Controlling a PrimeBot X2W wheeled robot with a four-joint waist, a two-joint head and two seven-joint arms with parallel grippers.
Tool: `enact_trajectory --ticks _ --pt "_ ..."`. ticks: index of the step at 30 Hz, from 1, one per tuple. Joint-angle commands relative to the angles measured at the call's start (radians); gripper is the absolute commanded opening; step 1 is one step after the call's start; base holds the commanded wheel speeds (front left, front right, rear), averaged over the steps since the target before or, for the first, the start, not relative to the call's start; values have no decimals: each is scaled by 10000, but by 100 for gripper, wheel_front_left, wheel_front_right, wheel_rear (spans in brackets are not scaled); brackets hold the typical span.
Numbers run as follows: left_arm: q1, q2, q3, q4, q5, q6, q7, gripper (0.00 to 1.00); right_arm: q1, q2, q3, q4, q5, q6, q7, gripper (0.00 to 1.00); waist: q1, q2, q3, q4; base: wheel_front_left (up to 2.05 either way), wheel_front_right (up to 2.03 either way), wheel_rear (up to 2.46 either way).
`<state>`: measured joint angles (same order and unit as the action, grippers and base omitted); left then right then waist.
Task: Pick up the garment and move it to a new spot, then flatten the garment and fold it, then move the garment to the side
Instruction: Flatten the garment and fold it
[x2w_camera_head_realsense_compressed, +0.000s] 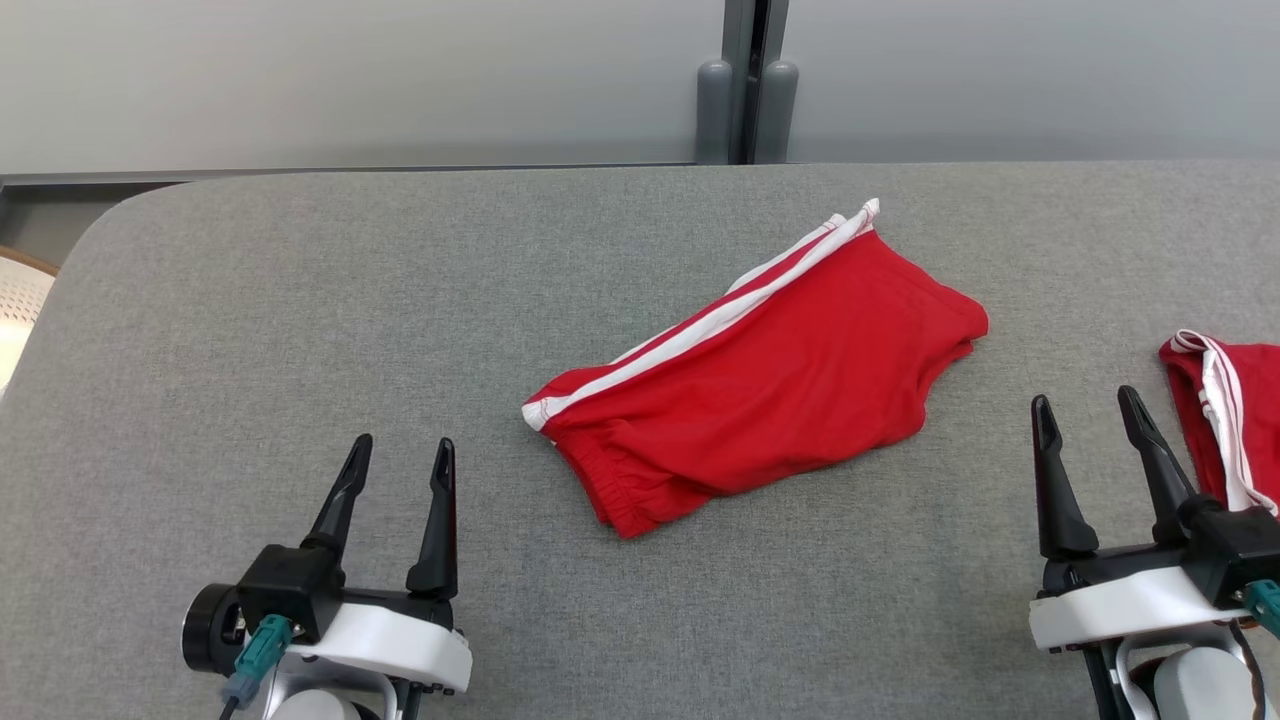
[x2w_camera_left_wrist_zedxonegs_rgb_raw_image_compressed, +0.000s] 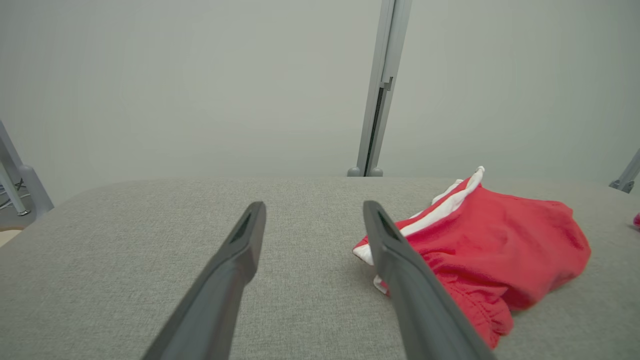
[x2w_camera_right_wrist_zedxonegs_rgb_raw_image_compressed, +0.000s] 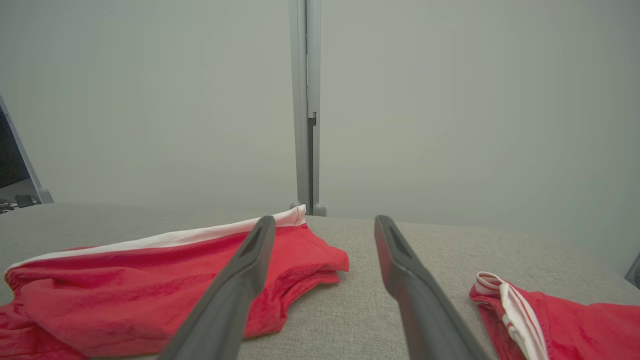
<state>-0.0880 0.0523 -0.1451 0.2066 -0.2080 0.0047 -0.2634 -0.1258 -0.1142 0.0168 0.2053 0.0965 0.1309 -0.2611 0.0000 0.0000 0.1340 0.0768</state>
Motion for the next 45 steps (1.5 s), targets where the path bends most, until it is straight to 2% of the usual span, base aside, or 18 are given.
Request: enact_trajectory --ticks 1,6,10,11,14,20,27,41,45 --pt "8 10 17 4 106 -59 -9 100 35 -26 -41 16 -46 -6 -51 100 0 0 0 12 0 0 0" --pt "-212 8 -224 74 -133 -40 -9 100 -54 80 -186 550 174 -6 -51 100 0 0 106 170 0 0 0" --pt "-414 3 -688 272 -300 17 -9 100 -496 152 -89 1402 993 -6 127 100 0 0 320 400 0 0 0" --pt "-495 15 -863 288 -379 81 -10 100 -808 149 -187 1787 1604 -6 369 100 0 0 443 523 0 0 0" --pt "-564 6 -1138 338 -549 200 -9 100 -1269 132 -230 2192 2429 -5 896 100 0 0 654 746 0 0 0" --pt "-739 11 -1699 332 -814 366 -9 100 -2023 164 -625 2639 4393 -5 2281 100 0 0 1012 1285 0 0 0" --pt "-1013 5 -1851 256 -963 473 -9 100 -2672 297 -1518 3285 5766 -3 3643 100 0 0 1377 1847 0 0 0" --pt "-1399 7 -2201 121 -1223 590 -9 100 -4218 459 -2690 5222 5563 22 5679 100 0 0 2005 2462 0 0 0" --pt "-1550 4 -2325 121 -1332 661 -11 100 -4687 407 -2553 5423 5200 22 6095 100 0 0 2120 2611 0 0 0"
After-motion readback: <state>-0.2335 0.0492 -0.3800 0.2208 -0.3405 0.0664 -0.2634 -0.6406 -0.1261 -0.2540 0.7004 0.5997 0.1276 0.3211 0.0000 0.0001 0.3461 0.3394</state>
